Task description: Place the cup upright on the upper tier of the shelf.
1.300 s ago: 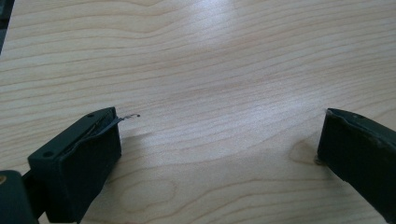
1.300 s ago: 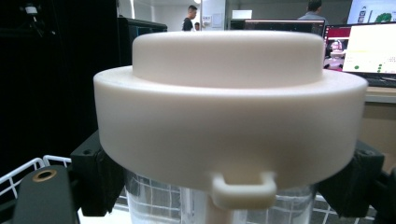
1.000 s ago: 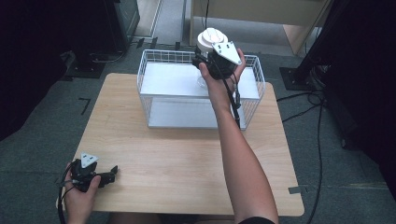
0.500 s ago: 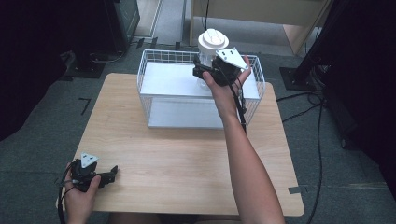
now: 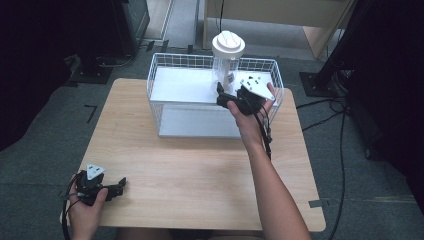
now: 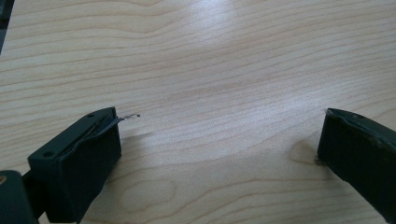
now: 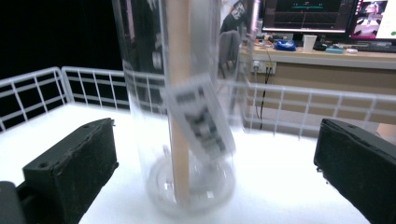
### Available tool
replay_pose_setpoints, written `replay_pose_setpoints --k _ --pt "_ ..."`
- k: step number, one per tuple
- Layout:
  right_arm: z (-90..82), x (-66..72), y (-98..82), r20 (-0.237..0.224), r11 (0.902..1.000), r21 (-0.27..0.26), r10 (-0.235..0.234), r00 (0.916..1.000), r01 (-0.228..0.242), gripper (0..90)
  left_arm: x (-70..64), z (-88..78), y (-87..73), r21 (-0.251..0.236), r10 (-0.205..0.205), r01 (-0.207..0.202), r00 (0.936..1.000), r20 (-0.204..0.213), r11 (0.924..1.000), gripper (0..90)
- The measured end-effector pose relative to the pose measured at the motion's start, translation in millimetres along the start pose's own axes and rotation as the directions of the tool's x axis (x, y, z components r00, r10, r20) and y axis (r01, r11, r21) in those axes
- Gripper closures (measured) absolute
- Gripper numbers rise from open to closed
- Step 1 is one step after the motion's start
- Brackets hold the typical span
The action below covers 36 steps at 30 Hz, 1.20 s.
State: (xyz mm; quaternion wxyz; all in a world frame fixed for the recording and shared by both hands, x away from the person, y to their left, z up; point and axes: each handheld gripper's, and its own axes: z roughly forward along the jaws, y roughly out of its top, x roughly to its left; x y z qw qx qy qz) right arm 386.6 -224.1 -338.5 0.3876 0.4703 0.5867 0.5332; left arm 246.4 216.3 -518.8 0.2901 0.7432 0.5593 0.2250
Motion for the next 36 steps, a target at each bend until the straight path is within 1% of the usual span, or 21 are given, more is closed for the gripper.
replay_pose_setpoints --k 3,10,19,23,24,28,36 --pt "-9.4 -4.0 -10.0 -0.004 1.0000 0.007 -0.005 1.0000 0.005 0.0 0.0 0.0 0.0 0.000 -0.001 0.001 1.0000 0.000 1.0000 0.0" --pt "-32.1 -12.0 -30.7 0.005 0.9995 0.016 -0.026 0.9996 0.026 0.0 0.0 0.1 0.0 -0.001 0.000 0.000 1.0000 0.000 1.0000 0.0" --pt "-64.8 -23.3 -58.1 0.022 0.9989 0.040 -0.027 0.9994 0.026 0.0 0.1 -0.1 0.0 0.001 0.002 -0.002 1.0000 0.000 1.0000 0.0" --pt "-78.1 -31.5 -68.8 0.038 0.9985 0.049 -0.024 0.9990 0.022 0.0 0.1 0.1 0.0 -0.002 0.002 -0.002 1.0000 -0.001 1.0000 0.0" --pt "-81.7 -33.4 -71.4 0.043 0.9983 0.056 -0.017 0.9989 0.015 0.0 -0.2 0.1 -0.1 -0.002 -0.003 0.003 1.0000 0.000 1.0000 0.1" --pt "-93.5 -41.7 -82.2 0.064 0.9977 0.068 -0.012 0.9979 0.007 0.0 0.0 0.0 0.0 0.000 0.000 0.000 1.0000 0.000 1.0000 0.1" --pt "-118.2 -61.0 -106.3 0.108 0.9942 0.107 -0.015 0.9941 0.003 0.0 0.0 -0.1 0.0 0.000 0.000 0.000 1.0000 0.000 1.0000 0.1"
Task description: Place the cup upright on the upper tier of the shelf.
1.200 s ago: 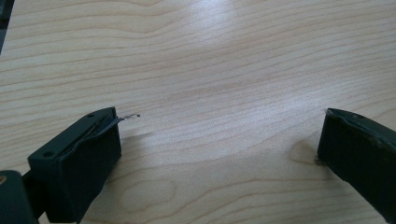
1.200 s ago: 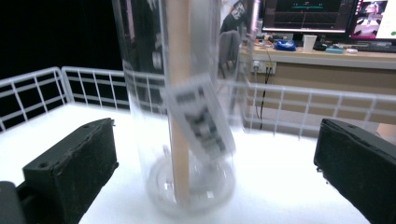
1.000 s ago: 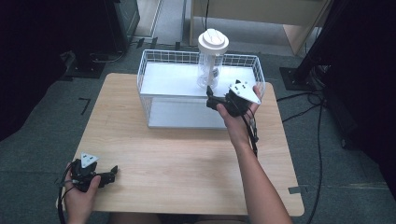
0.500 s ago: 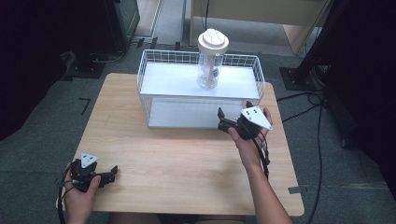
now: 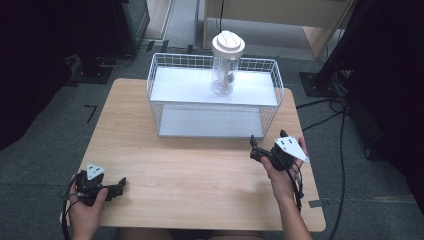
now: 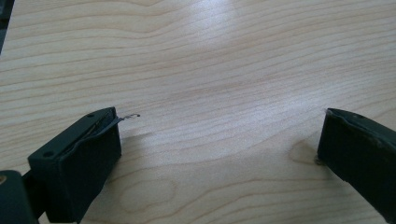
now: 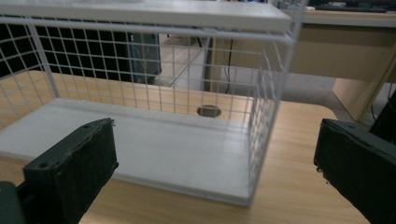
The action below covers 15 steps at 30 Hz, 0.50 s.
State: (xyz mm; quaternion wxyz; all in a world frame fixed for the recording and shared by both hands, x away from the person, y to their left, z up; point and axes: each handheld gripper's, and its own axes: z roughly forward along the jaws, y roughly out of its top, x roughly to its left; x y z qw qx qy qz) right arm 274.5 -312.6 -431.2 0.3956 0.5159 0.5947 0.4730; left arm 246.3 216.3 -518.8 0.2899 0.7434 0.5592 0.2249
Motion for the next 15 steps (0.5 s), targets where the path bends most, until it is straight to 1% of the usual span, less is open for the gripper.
replay_pose_setpoints --k 3,5,6,7,15 --pt "-8.1 -10.4 -11.4 0.021 0.9997 0.021 0.013 0.9997 -0.014 0.0 0.0 0.1 0.0 -0.001 0.000 0.000 1.0000 0.000 1.0000 0.1" --pt "-12.0 -15.6 -17.1 0.033 0.9994 0.031 0.014 0.9994 -0.015 0.0 0.0 0.1 0.0 -0.001 0.000 0.000 1.0000 0.000 1.0000 0.1" --pt "-14.3 -18.0 -20.3 0.039 0.9990 0.037 0.023 0.9990 -0.025 0.0 0.0 0.0 0.0 -0.001 -0.001 0.001 1.0000 0.000 1.0000 0.1" --pt "-16.1 -21.0 -23.5 0.045 0.9990 0.039 0.021 0.9988 -0.023 0.0 -0.1 0.1 0.0 -0.001 -0.001 0.001 1.0000 0.000 1.0000 0.1" --pt "-32.1 -37.9 -47.0 0.087 0.9954 0.086 0.035 0.9956 -0.043 0.0 -0.1 0.0 0.0 -0.001 -0.001 0.001 1.0000 0.000 1.0000 0.1"
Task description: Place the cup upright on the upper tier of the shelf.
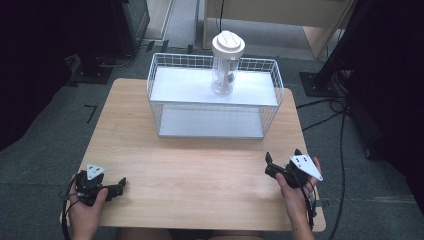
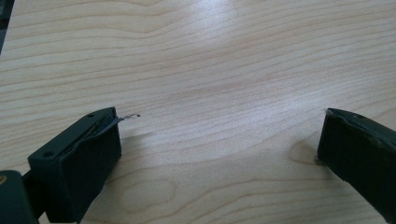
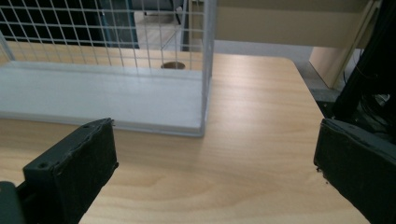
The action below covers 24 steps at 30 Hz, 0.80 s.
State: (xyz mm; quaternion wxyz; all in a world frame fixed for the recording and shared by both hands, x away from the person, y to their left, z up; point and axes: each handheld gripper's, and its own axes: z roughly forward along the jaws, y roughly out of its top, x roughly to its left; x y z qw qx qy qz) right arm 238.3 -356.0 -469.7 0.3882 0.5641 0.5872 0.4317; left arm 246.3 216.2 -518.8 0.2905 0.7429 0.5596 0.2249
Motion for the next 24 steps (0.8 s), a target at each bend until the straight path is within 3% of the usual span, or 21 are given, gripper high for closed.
replay_pose_setpoints --k 14,19,24 --pt "-20.3 -35.3 -39.3 0.079 0.9940 0.109 -0.004 0.9969 -0.005 0.0 0.0 0.0 0.0 0.000 0.000 0.000 1.0000 0.000 1.0000 0.1" --pt "-24.4 -45.9 -50.1 0.100 0.9856 0.168 0.003 0.9950 -0.020 0.0 0.0 0.0 0.0 0.000 0.000 0.000 1.0000 0.000 1.0000 0.1" --pt "-26.2 -53.3 -60.0 0.097 0.9683 0.248 0.008 0.9953 -0.032 0.0 -0.1 0.0 0.0 -0.001 0.000 0.000 1.0000 0.000 1.0000 0.1"
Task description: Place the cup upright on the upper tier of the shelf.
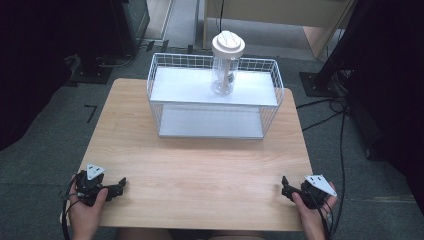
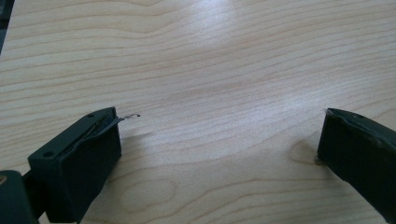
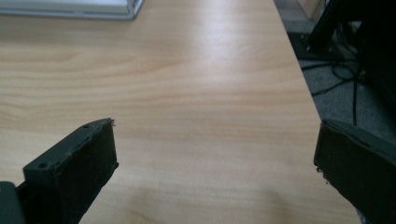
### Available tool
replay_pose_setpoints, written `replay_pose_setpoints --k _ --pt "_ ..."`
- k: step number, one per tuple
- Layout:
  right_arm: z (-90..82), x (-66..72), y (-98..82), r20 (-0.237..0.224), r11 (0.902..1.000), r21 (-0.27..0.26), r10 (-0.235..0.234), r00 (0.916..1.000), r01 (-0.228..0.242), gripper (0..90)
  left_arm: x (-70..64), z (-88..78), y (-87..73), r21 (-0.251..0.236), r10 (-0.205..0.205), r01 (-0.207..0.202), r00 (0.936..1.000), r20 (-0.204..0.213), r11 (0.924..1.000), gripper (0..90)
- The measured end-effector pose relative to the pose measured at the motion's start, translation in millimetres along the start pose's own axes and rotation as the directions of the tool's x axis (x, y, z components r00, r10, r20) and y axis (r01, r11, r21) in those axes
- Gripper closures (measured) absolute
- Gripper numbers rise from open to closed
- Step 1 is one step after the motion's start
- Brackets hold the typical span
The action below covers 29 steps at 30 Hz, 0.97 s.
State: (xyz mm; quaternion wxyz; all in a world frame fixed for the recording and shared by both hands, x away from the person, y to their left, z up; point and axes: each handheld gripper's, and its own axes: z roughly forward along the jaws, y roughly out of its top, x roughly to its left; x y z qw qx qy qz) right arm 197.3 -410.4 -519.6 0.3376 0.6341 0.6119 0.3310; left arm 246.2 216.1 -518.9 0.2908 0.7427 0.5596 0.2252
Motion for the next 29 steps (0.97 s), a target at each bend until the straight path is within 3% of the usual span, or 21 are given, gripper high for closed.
replay_pose_setpoints --k 6,8,11,13,17,29 --pt "0.5 0.0 -3.5 -0.025 0.9966 0.080 -0.021 0.9994 0.023 0.0 0.0 0.0 0.0 0.000 0.000 0.000 1.0000 0.000 1.0000 0.1" --pt "1.6 1.8 -4.5 -0.018 0.9918 0.123 -0.031 0.9994 0.033 0.0 0.0 0.0 0.0 0.000 0.000 0.000 1.0000 0.000 1.0000 0.1" --pt "3.4 2.9 -6.0 -0.042 0.9823 0.181 -0.040 0.9983 0.047 0.0 0.1 0.0 -0.1 0.000 0.000 0.000 1.0000 0.000 1.0000 0.1" --pt "3.1 2.1 -6.5 -0.070 0.9807 0.190 -0.035 0.9969 0.048 0.0 0.2 0.0 0.0 0.000 0.002 -0.002 1.0000 0.000 1.0000 0.1" --pt "3.1 2.8 -6.5 -0.085 0.9801 0.191 -0.038 0.9956 0.053 0.0 0.3 -0.1 0.0 0.001 0.002 -0.002 1.0000 0.000 1.0000 0.1" --pt "3.1 2.6 -6.5 -0.085 0.9800 0.192 -0.037 0.9957 0.053 0.0 0.1 0.0 0.0 0.000 0.001 -0.001 1.0000 0.000 1.0000 0.0"
